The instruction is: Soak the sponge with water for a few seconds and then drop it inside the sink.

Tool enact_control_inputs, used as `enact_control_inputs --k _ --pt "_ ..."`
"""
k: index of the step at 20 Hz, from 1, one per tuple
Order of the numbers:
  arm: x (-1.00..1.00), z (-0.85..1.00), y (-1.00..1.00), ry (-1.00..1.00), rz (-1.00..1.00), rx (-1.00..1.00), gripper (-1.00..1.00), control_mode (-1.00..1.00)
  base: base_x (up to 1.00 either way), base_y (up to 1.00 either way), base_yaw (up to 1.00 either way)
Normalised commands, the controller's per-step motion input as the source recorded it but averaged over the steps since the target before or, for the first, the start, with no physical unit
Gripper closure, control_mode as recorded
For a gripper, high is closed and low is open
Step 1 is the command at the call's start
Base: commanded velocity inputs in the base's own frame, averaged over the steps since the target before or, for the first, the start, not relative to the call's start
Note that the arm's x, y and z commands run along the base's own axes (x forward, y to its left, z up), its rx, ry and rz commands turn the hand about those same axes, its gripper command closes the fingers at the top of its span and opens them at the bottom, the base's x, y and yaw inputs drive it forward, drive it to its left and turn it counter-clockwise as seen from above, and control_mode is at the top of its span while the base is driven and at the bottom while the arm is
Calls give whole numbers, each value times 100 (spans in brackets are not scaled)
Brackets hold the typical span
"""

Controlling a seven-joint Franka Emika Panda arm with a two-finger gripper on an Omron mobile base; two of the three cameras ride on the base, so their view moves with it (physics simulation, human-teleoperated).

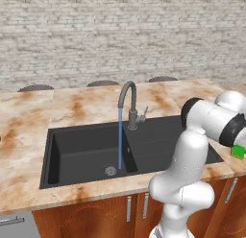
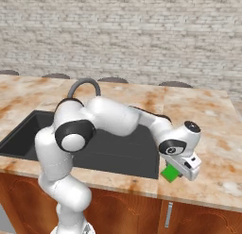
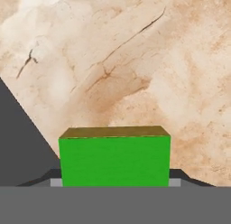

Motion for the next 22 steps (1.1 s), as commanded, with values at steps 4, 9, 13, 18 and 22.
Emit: enact_control_inputs --k 4,9,13,18,22 --pt "0 78 47 19 0 -7 100 -100 0 0 0" --pt "0 53 56 16 0 -5 100 -100 0 0 0" --pt "0 19 61 4 0 0 100 -100 0 0 0" --pt "0 15 55 0 0 0 100 -100 0 0 0" --pt "0 45 38 0 0 0 100 -100 0 0 0"
